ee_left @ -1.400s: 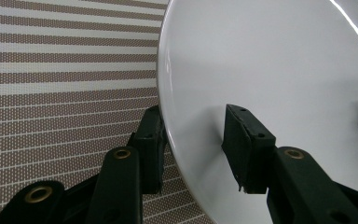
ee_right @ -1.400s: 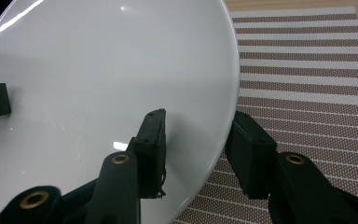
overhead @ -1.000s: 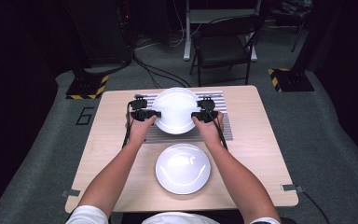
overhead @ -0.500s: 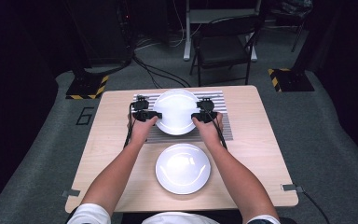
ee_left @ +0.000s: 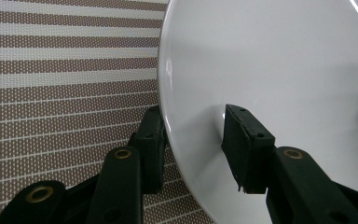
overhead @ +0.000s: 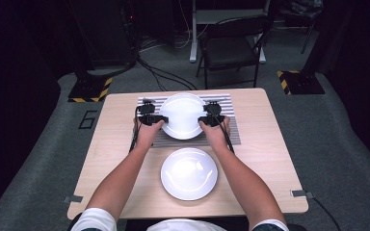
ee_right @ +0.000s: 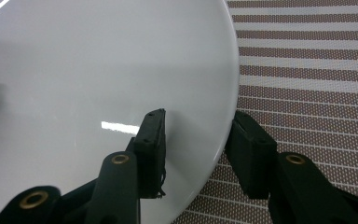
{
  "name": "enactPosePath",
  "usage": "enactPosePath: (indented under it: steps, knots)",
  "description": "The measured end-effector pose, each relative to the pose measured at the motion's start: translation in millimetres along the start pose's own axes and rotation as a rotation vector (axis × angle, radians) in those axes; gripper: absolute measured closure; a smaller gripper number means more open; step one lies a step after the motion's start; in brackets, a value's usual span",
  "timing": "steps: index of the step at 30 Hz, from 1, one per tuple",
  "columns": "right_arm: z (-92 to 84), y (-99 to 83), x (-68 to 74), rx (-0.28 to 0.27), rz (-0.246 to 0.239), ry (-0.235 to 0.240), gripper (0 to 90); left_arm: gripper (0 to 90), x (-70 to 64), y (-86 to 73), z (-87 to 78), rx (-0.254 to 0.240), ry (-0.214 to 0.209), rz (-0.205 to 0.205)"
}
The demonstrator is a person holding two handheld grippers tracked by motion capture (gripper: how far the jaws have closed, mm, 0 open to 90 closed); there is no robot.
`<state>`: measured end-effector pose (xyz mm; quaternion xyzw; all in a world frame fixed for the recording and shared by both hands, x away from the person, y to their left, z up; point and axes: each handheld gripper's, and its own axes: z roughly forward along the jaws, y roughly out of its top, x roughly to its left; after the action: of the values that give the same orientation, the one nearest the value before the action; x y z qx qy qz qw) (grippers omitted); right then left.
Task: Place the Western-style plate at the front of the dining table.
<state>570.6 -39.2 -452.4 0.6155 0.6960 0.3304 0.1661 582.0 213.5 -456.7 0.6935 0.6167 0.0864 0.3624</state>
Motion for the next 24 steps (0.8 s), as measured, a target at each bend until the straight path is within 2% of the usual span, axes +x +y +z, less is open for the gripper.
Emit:
enactPosePath:
  steps: [8, 12, 17, 24]
  knots:
    - [7.2, -0.1, -0.6, 0.006, 0.006, 0.001, 58.1, 59.6, 2.8, 1.6, 6.4, 0.001, 0.006, -0.011]
    - [11.1, 0.1, -1.0, 0.003, 0.009, -0.001, 58.1, 59.6, 5.3, 2.3, 8.6, 0.005, 0.005, 0.001]
    - [15.1, 0.7, -1.7, 0.005, 0.015, 0.002, 58.1, 59.7, 7.9, 2.4, 11.8, 0.003, -0.001, -0.003]
    - [20.8, -0.1, -1.4, 0.008, 0.021, -0.009, 58.1, 59.6, 8.2, 1.3, 16.4, 0.003, 0.012, 0.003]
